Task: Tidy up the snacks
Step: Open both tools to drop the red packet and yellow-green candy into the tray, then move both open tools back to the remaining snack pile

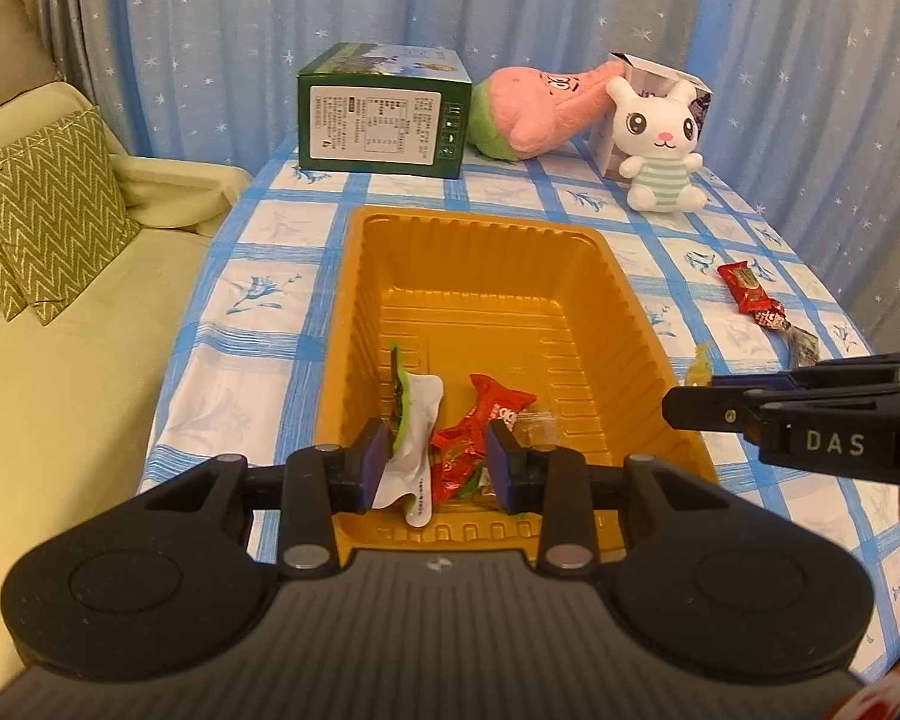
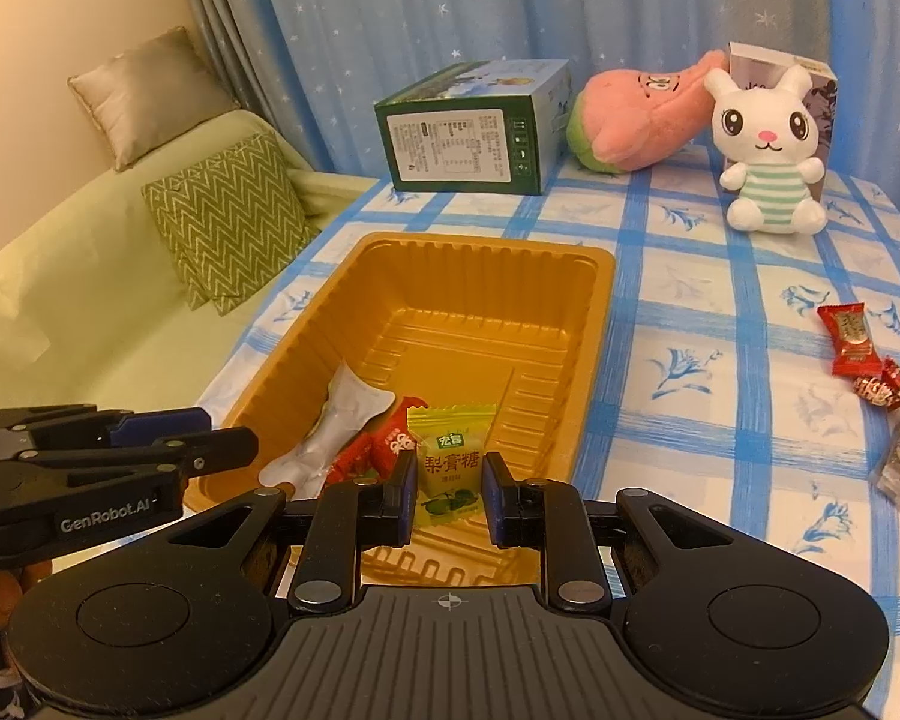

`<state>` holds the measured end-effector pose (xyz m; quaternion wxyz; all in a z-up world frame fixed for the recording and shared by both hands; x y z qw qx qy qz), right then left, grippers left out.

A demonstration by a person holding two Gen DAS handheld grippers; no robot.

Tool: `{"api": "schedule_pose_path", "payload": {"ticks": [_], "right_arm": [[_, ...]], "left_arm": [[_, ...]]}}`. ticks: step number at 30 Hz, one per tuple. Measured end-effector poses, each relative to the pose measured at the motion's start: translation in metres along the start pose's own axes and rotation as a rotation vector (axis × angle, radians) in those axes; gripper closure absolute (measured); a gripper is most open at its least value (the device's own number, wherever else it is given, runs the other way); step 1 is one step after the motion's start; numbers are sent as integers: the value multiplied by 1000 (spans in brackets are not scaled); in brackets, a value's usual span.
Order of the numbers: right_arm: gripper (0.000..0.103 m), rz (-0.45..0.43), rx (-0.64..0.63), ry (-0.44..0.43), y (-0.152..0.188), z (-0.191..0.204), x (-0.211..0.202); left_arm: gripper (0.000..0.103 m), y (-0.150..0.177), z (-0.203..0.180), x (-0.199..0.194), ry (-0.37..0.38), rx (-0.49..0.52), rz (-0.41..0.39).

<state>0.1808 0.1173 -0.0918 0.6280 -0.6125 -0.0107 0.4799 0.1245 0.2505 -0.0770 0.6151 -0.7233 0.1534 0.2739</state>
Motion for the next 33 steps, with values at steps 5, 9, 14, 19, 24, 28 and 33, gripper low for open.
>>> {"api": "schedule_pose_path", "payload": {"ticks": [5,9,14,19,24,28,33], "right_arm": [[57,2,61,-9,3,-5,6],[42,-19,99,-4,6,-14,-8],[42,-25,128,43,18,-26,-36],[42,-28,146,105,34,-37,-68],[42,-49,151,152,38,-48,-100],[42,-61,152,175,40,-55,-124],[42,-81,173,210,45,-68,-148]], "left_arm": [[71,0,3,-4,-7,-14,-6],[69,1,0,-11,-6,-21,-14],[63,3,-11,-26,8,-39,-29],[53,7,-32,-44,32,-42,-41],[41,7,-54,-62,53,-34,-56],[36,6,-70,-75,75,-37,-71],[32,8,-86,-85,89,-20,-78]]}}
Point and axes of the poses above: each gripper's, at about its wrist camera, not at the fingertips, and x roughly the way its jaws point, z to its left, y to its underside, the point moved 9 cm from there along x, roughly the way its jaws point, and after that the axes turned 10 degrees about -z, right-handed, at the moved point
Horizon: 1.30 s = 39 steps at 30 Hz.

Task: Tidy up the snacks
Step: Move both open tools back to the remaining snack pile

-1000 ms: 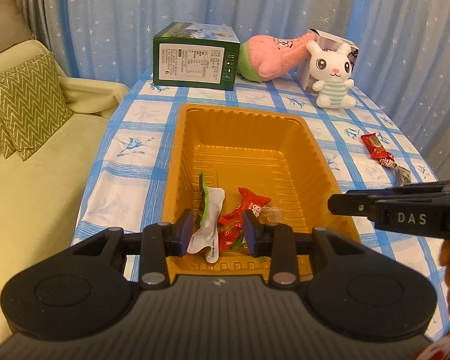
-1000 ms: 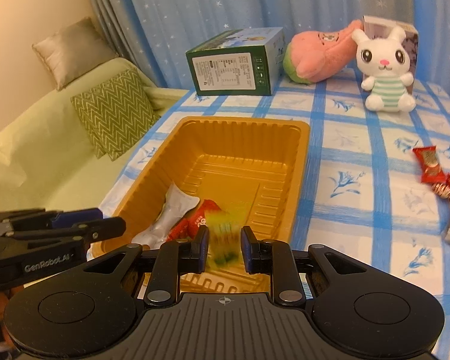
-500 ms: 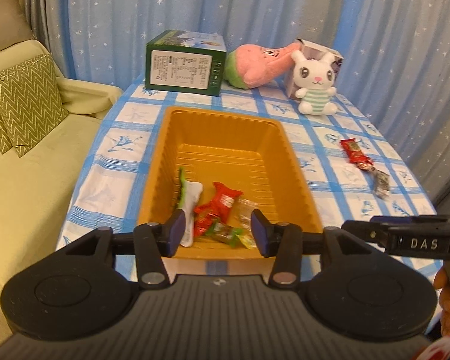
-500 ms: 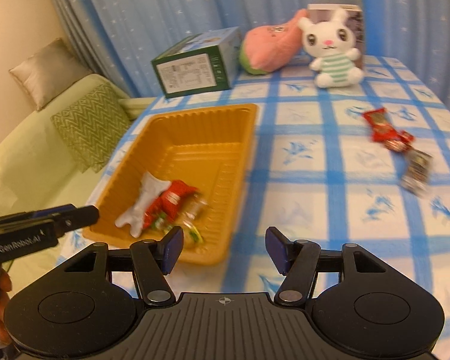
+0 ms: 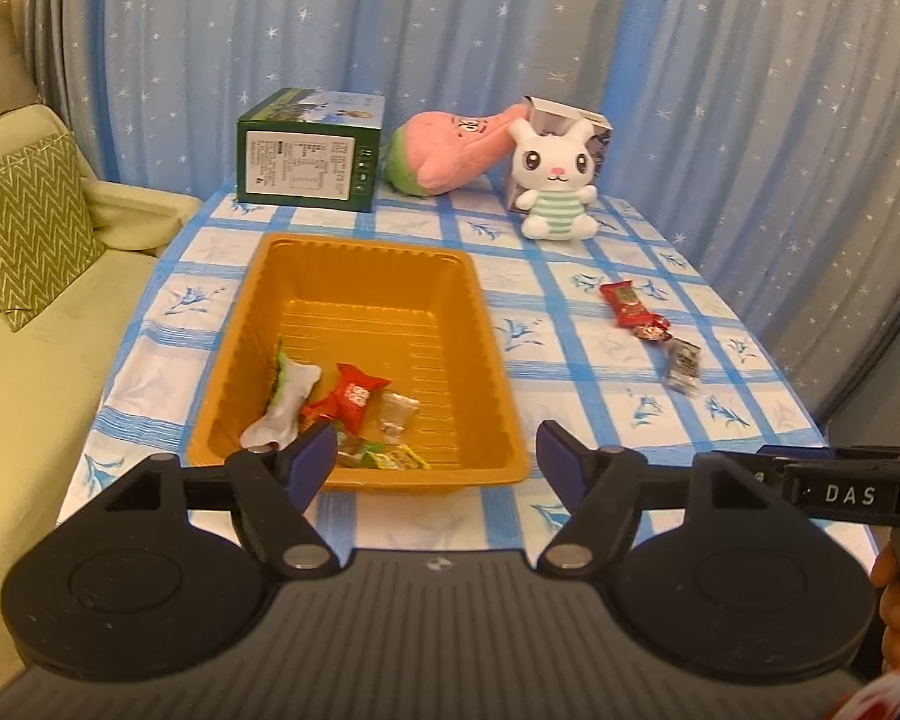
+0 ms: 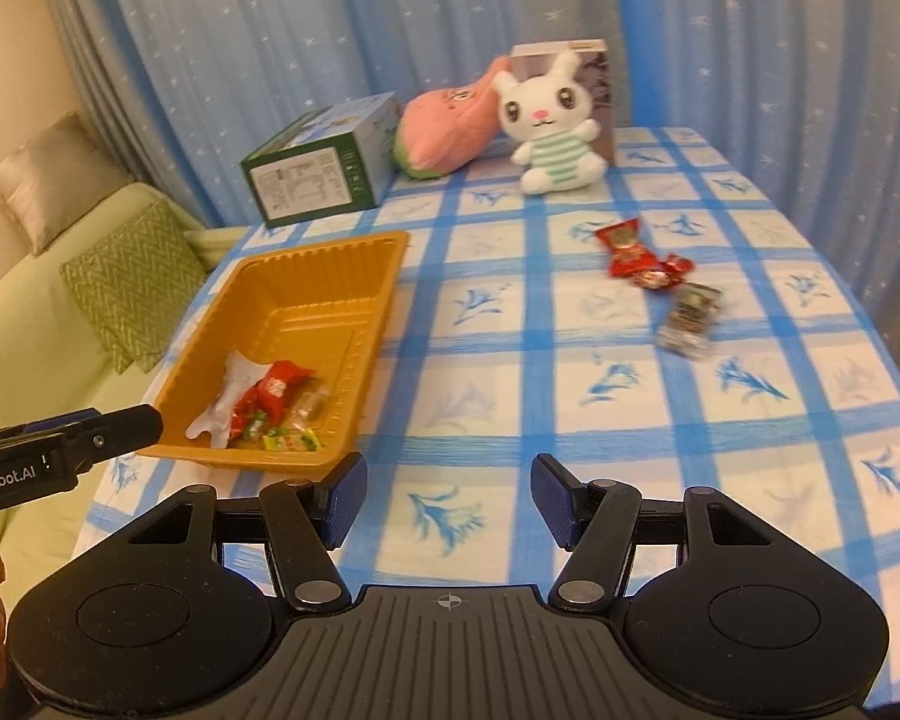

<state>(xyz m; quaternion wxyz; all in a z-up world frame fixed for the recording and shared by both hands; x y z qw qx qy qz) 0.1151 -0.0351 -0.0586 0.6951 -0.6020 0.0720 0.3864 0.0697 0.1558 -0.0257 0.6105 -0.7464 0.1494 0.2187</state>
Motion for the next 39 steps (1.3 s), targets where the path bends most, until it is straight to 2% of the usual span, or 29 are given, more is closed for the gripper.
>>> {"api": "schedule_pose_path", "payload": {"ticks": [16,28,39], "right_arm": [[42,-75,95,95,-3,-58,-44],[42,-119,174,166,-9,-105,-59],[42,-154,190,207,-20,-129,-68]], "left_arm": [[23,0,-46,-2,48,36,-4],[22,-6,-92,15,91,107,-34],[19,-11,-130,31,154,132,-47]]}}
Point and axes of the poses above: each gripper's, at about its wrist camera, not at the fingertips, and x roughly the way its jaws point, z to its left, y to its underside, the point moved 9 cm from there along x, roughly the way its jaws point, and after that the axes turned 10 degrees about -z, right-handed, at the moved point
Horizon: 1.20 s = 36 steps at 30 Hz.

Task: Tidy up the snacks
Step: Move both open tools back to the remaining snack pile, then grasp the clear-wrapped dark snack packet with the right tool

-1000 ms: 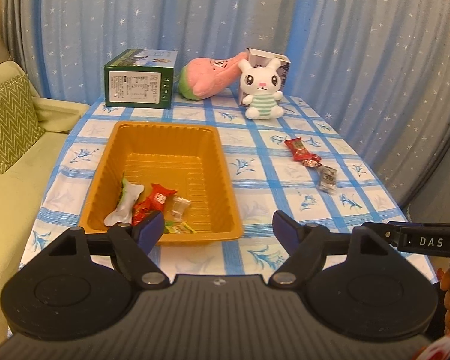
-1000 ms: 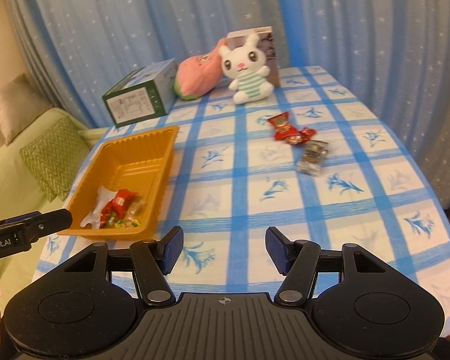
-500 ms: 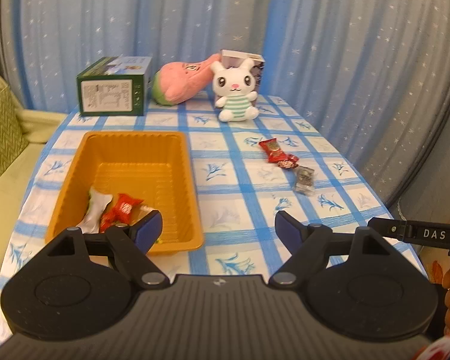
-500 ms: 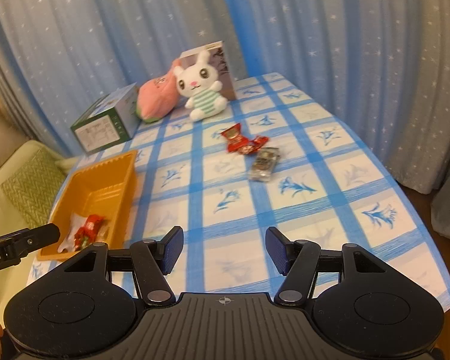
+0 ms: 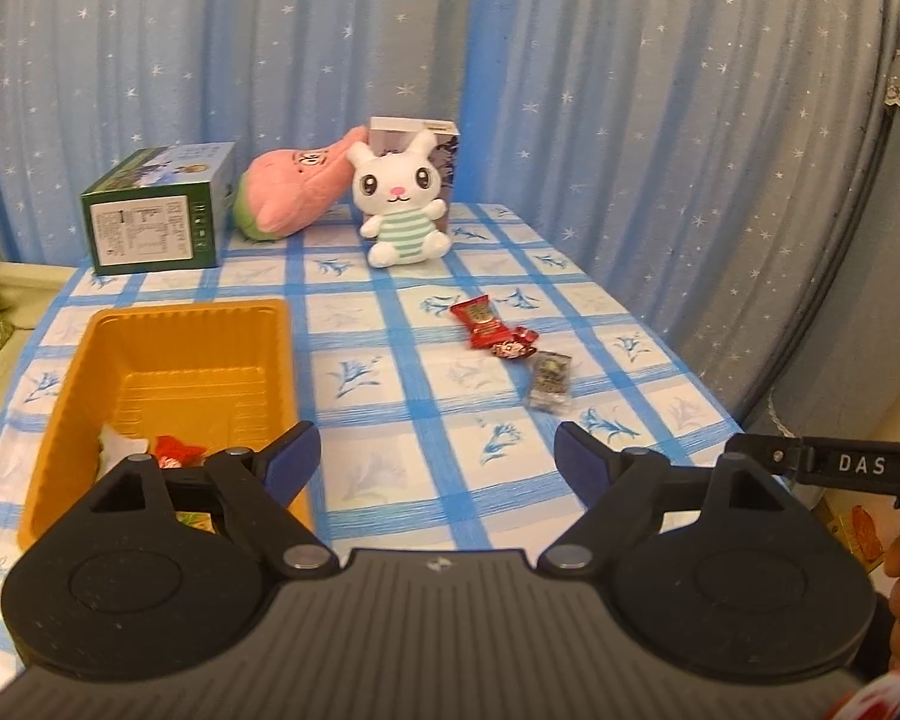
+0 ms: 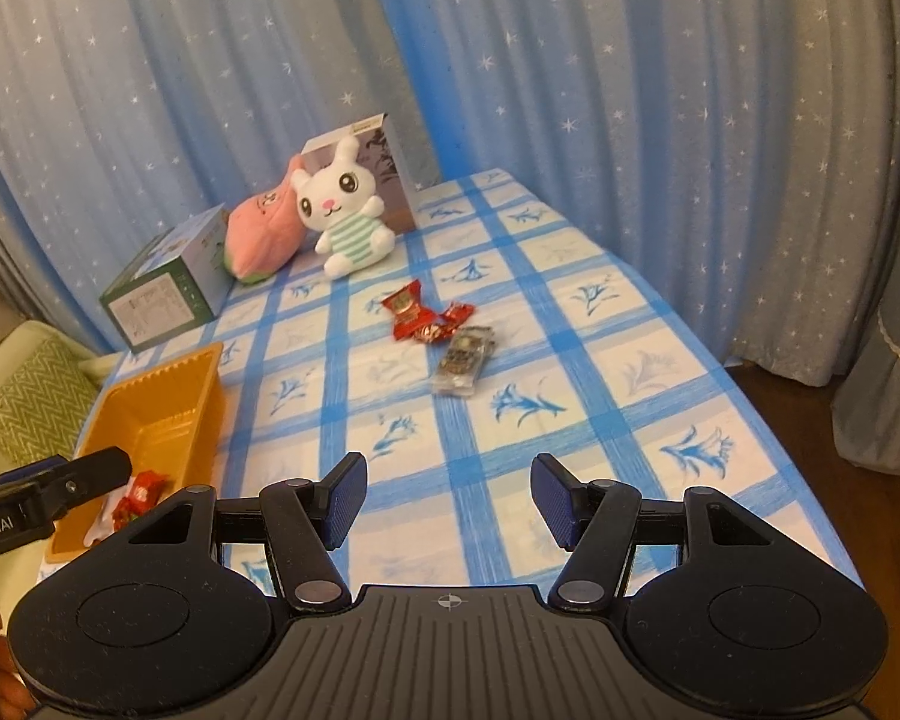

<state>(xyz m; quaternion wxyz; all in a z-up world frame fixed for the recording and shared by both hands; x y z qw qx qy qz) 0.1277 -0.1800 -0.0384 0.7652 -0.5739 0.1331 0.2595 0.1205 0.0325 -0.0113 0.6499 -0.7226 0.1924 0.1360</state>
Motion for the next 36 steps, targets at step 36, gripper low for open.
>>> {"api": "schedule_pose_path", "payload": {"ticks": [36], "right_arm": [[43,106,-22,-36,-2,-21,253]], "left_arm": [[18,7,20,203,-39,-7,140]]}}
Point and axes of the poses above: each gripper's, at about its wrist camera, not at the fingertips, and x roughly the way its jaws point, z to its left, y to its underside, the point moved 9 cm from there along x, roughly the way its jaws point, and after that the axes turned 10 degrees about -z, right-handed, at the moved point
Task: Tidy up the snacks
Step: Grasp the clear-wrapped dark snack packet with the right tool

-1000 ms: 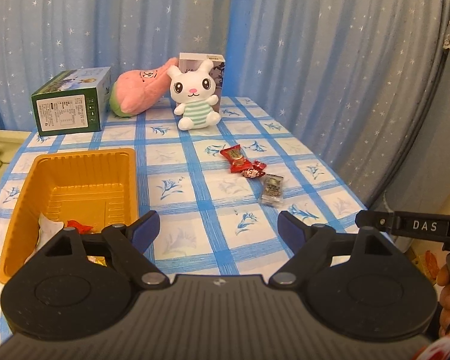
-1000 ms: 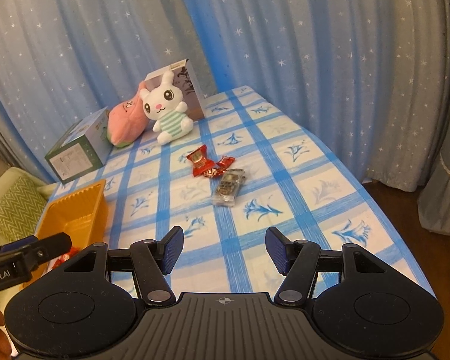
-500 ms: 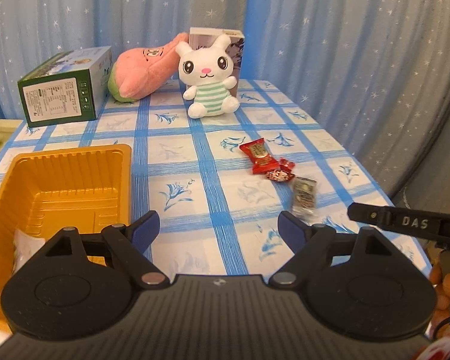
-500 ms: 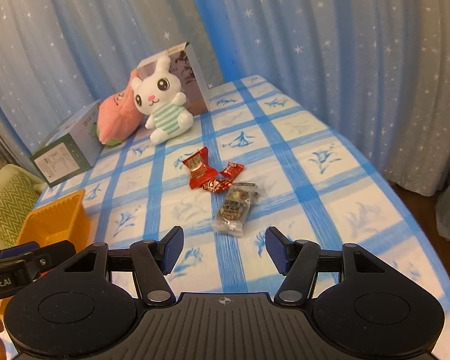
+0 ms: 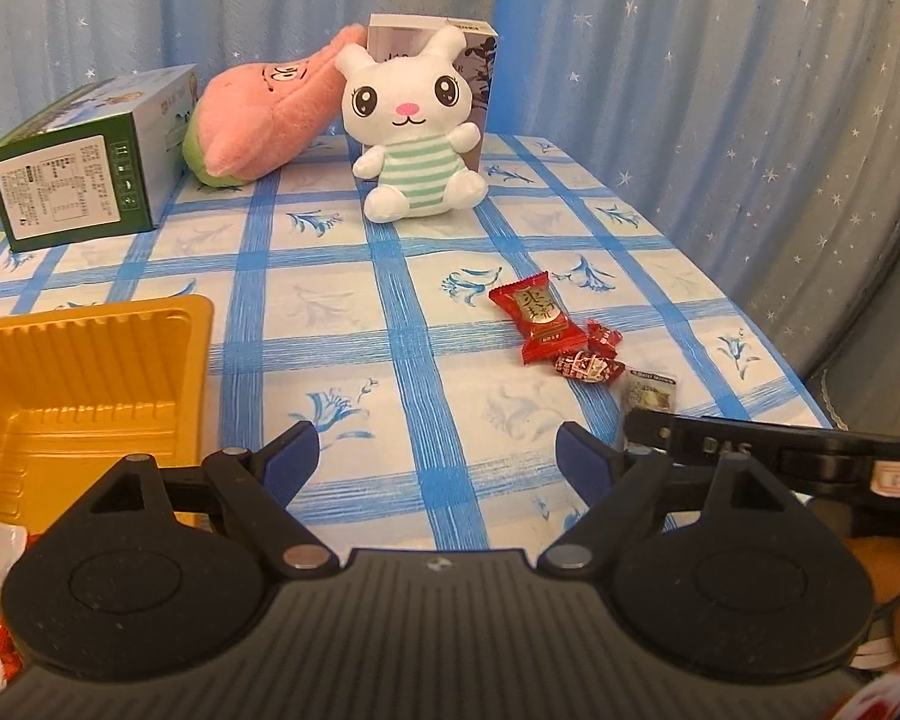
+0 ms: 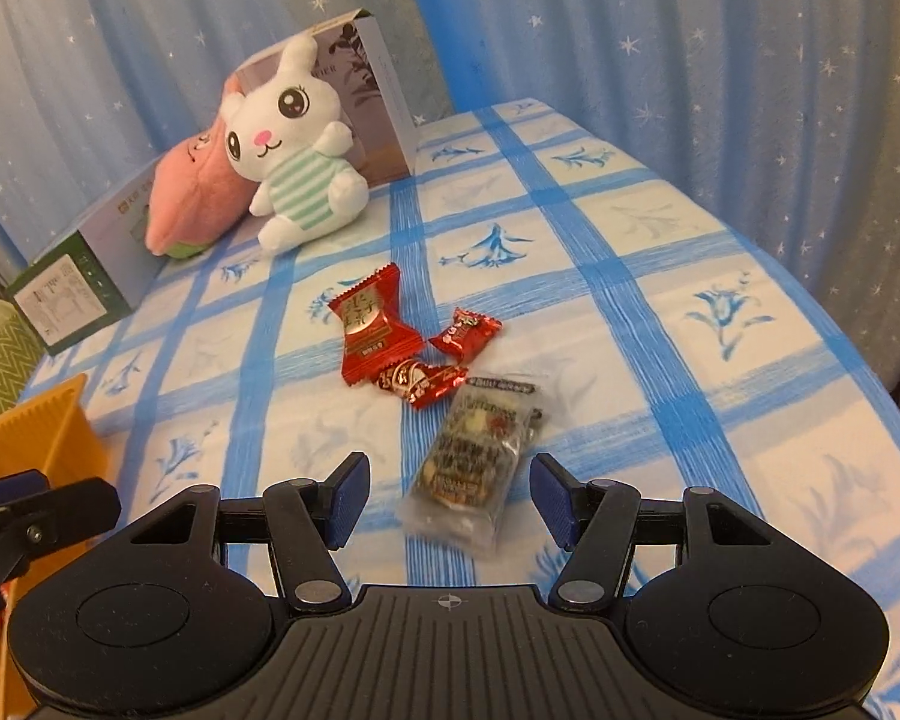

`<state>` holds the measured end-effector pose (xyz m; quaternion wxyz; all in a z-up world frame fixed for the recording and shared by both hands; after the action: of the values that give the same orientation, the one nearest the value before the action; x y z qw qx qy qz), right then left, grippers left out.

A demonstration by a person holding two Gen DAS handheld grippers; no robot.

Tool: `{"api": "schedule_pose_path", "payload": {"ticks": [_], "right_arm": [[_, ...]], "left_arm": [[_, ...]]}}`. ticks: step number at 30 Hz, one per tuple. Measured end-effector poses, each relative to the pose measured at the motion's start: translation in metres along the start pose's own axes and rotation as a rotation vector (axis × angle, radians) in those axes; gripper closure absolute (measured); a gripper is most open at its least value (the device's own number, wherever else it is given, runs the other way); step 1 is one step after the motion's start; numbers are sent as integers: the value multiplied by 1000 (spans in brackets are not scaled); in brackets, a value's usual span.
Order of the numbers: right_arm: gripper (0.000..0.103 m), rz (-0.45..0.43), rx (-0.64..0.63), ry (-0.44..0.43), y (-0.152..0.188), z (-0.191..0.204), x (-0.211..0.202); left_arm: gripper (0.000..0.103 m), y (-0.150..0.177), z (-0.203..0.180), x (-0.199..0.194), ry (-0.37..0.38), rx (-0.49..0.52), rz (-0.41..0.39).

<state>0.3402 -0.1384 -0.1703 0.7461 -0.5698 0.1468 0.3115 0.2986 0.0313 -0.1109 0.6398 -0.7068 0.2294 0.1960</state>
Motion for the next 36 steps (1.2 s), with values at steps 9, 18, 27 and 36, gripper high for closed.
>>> {"api": "schedule_pose_path", "payload": {"ticks": [9,18,27,36], "right_arm": [[55,19,-88,52,4,1,28],[55,39,-168,44,4,3,37],[66,58,-159,11,0,-9,27],[66,-7,-147,52,-13,-33,15]], "left_arm": [[18,2,-1,17,-5,-9,16],[18,5,-12,27,0,-3,30],[18,9,-25,44,14,11,55],[27,3,-45,83,99,-19,69]]}}
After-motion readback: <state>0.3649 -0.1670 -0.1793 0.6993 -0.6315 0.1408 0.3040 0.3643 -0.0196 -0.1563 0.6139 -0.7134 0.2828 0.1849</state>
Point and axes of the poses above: each gripper's, at about its wrist camera, not at the fingertips, and x roughly the way its jaws point, z to its left, y to its underside, the point moved 9 cm from there along x, roughly the way its jaws point, and after that the axes turned 10 degrees about -z, right-handed, at the moved point
